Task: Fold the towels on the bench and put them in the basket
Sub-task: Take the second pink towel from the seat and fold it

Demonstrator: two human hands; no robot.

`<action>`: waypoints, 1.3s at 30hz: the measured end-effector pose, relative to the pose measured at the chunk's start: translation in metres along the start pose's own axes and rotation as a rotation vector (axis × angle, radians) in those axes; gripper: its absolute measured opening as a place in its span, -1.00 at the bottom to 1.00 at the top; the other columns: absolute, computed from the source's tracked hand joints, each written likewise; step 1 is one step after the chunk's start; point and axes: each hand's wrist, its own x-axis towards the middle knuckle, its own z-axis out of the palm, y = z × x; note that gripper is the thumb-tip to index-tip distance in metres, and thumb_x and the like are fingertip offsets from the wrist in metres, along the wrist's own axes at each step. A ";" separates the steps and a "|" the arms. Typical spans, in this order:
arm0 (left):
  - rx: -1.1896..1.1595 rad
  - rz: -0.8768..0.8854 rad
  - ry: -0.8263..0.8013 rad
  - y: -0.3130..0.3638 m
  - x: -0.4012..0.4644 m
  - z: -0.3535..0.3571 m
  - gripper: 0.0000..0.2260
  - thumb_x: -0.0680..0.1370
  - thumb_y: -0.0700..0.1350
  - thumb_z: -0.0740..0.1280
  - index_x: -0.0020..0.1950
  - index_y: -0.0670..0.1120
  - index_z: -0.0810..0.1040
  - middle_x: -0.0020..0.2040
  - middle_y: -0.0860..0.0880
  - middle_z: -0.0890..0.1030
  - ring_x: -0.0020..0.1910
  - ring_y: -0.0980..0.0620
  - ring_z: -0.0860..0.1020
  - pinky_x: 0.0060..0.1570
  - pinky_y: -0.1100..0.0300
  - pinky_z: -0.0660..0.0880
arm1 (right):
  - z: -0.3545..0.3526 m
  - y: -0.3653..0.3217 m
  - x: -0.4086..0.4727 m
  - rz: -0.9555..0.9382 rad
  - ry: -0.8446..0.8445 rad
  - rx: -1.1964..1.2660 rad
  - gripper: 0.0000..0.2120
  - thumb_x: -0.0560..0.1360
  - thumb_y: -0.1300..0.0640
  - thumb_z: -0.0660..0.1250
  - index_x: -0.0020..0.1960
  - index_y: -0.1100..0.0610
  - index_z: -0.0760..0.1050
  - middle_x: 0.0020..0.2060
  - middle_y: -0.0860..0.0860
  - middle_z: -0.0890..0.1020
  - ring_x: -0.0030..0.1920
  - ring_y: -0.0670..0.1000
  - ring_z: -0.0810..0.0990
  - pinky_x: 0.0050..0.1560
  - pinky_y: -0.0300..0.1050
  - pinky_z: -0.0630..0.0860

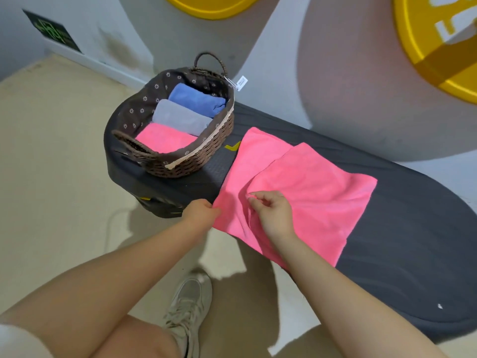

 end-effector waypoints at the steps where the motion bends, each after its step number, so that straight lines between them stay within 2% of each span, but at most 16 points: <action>1: 0.005 0.013 -0.005 0.001 -0.004 -0.002 -0.73 0.44 -0.14 0.32 -0.41 -0.08 0.31 -0.36 -0.10 0.41 -0.30 -0.10 0.40 -0.22 0.12 0.32 | -0.002 -0.002 -0.003 -0.057 0.029 -0.045 -0.92 0.43 0.27 0.40 -0.12 0.19 0.67 -0.29 0.00 0.48 -0.23 -0.14 0.43 -0.14 -0.42 0.35; 3: 0.017 0.052 0.009 0.001 -0.009 -0.006 -0.76 0.39 -0.10 0.32 -0.41 -0.08 0.31 -0.32 -0.18 0.51 -0.27 -0.17 0.54 -0.23 0.08 0.41 | -0.005 -0.008 -0.010 -0.149 0.055 -0.099 -0.89 0.43 0.30 0.40 -0.08 0.22 0.67 -0.29 -0.09 0.38 -0.19 -0.21 0.37 -0.15 -0.47 0.31; 5: 0.013 0.114 0.014 0.006 -0.015 -0.008 -0.76 0.43 -0.12 0.33 -0.38 -0.08 0.33 -0.25 -0.24 0.61 -0.18 -0.21 0.63 -0.16 -0.03 0.53 | -0.006 -0.011 -0.017 -0.177 0.032 -0.132 -0.88 0.44 0.31 0.37 -0.09 0.22 0.67 -0.32 -0.12 0.42 -0.21 -0.12 0.41 -0.16 -0.33 0.33; 7: -0.028 0.216 -0.046 0.016 -0.024 -0.007 -0.82 0.46 -0.13 0.34 -0.28 -0.09 0.39 -0.22 -0.20 0.63 -0.20 -0.17 0.63 -0.05 -0.12 0.57 | -0.006 -0.013 -0.023 -0.141 0.002 -0.119 -0.89 0.46 0.29 0.34 -0.12 0.20 0.65 -0.36 -0.09 0.52 -0.28 -0.07 0.45 -0.19 -0.20 0.36; 9: -0.064 0.316 -0.101 0.029 -0.035 -0.002 -0.90 0.46 -0.15 0.36 -0.20 -0.08 0.44 -0.22 -0.13 0.60 -0.23 -0.09 0.59 0.00 -0.13 0.55 | -0.008 -0.015 -0.027 -0.111 0.004 -0.065 -0.92 0.46 0.28 0.33 -0.14 0.18 0.60 -0.39 -0.08 0.52 -0.37 -0.11 0.42 -0.28 -0.22 0.35; 11: -0.086 0.395 -0.147 0.041 -0.043 0.003 -0.92 0.45 -0.18 0.34 -0.22 -0.04 0.48 -0.23 -0.10 0.57 -0.20 -0.04 0.54 0.05 -0.13 0.53 | -0.010 -0.017 -0.029 -0.101 0.038 -0.014 -0.94 0.46 0.28 0.33 -0.15 0.19 0.57 -0.40 -0.10 0.51 -0.37 -0.11 0.41 -0.30 -0.27 0.35; 14: -0.131 0.434 -0.189 0.053 -0.050 0.012 -0.92 0.40 -0.14 0.31 -0.28 0.01 0.49 -0.32 -0.04 0.54 -0.20 -0.03 0.51 0.01 0.01 0.49 | -0.016 -0.019 -0.032 -0.082 0.106 0.034 -0.93 0.45 0.28 0.34 -0.19 0.17 0.56 -0.40 -0.06 0.53 -0.32 -0.06 0.46 -0.22 -0.19 0.40; 19: -0.184 0.442 -0.113 0.052 -0.047 0.019 -0.81 0.45 -0.24 0.37 -0.29 0.01 0.46 -0.35 -0.04 0.55 -0.29 0.00 0.52 -0.18 0.23 0.40 | -0.031 -0.018 -0.032 -0.085 0.168 -0.056 -0.91 0.46 0.25 0.35 -0.20 0.16 0.59 -0.39 -0.03 0.55 -0.30 -0.02 0.46 -0.18 -0.08 0.43; 22: -0.134 0.483 -0.090 0.053 -0.047 0.022 -0.80 0.43 -0.25 0.39 -0.32 0.00 0.48 -0.39 0.02 0.50 -0.41 0.20 0.46 -0.28 0.39 0.35 | -0.035 -0.019 -0.033 -0.096 0.207 -0.084 -0.94 0.45 0.25 0.36 -0.19 0.17 0.59 -0.44 -0.12 0.51 -0.32 -0.01 0.47 -0.19 -0.06 0.44; 24: -0.117 0.518 -0.088 0.055 -0.048 0.025 -0.89 0.43 -0.26 0.39 -0.25 -0.07 0.57 -0.39 0.06 0.51 -0.47 0.30 0.45 -0.33 0.50 0.34 | -0.035 -0.022 -0.034 -0.097 0.210 -0.117 -0.96 0.44 0.25 0.37 -0.19 0.17 0.57 -0.44 -0.13 0.51 -0.32 -0.01 0.49 -0.21 -0.10 0.43; 26: -0.108 0.544 -0.073 0.056 -0.048 0.026 -0.95 0.44 -0.26 0.38 -0.14 -0.15 0.63 -0.39 0.09 0.53 -0.48 0.36 0.45 -0.31 0.53 0.34 | -0.035 -0.022 -0.034 -0.104 0.209 -0.123 -0.93 0.44 0.24 0.37 -0.22 0.13 0.56 -0.42 -0.06 0.55 -0.32 0.06 0.52 -0.20 -0.06 0.46; 29: -0.105 0.560 -0.059 0.054 -0.046 0.025 -0.92 0.45 -0.24 0.38 -0.11 -0.15 0.66 -0.39 0.11 0.56 -0.45 0.38 0.46 -0.24 0.43 0.39 | -0.035 -0.022 -0.033 -0.117 0.190 -0.153 -0.86 0.46 0.24 0.33 -0.25 0.07 0.54 -0.37 0.01 0.60 -0.29 0.10 0.56 -0.15 0.04 0.49; 32: -0.175 0.526 -0.075 0.052 -0.048 0.024 -0.91 0.46 -0.26 0.37 -0.07 -0.19 0.66 -0.34 0.05 0.59 -0.37 0.31 0.51 -0.11 0.28 0.45 | -0.034 -0.026 -0.036 -0.155 0.140 -0.185 -0.85 0.49 0.28 0.28 -0.15 0.18 0.62 -0.30 0.04 0.64 -0.25 0.03 0.54 -0.09 -0.02 0.48; 35: -0.329 0.475 -0.174 0.054 -0.052 0.022 -0.90 0.48 -0.28 0.36 -0.03 -0.19 0.61 -0.22 -0.07 0.60 -0.19 0.05 0.55 0.05 0.17 0.47 | -0.035 -0.032 -0.039 -0.244 0.100 -0.232 -0.76 0.50 0.35 0.23 0.05 0.24 0.63 -0.06 0.14 0.67 -0.04 0.05 0.56 0.01 -0.23 0.40; 37: -0.395 0.474 -0.210 0.057 -0.053 0.020 -0.91 0.47 -0.27 0.38 -0.14 -0.09 0.57 -0.23 -0.04 0.59 -0.23 0.11 0.55 -0.02 0.27 0.48 | -0.035 -0.033 -0.038 -0.281 0.093 -0.244 -0.69 0.47 0.42 0.18 0.08 0.23 0.62 -0.07 0.12 0.60 -0.03 -0.01 0.50 -0.02 -0.41 0.34; 39: -0.421 0.449 -0.201 0.058 -0.052 0.018 -0.85 0.48 -0.26 0.38 -0.23 -0.05 0.53 -0.30 -0.01 0.56 -0.35 0.21 0.53 -0.21 0.39 0.45 | -0.035 -0.034 -0.035 -0.227 0.061 -0.189 -0.65 0.45 0.46 0.14 0.06 0.24 0.62 -0.13 0.04 0.53 -0.08 -0.08 0.45 -0.04 -0.46 0.33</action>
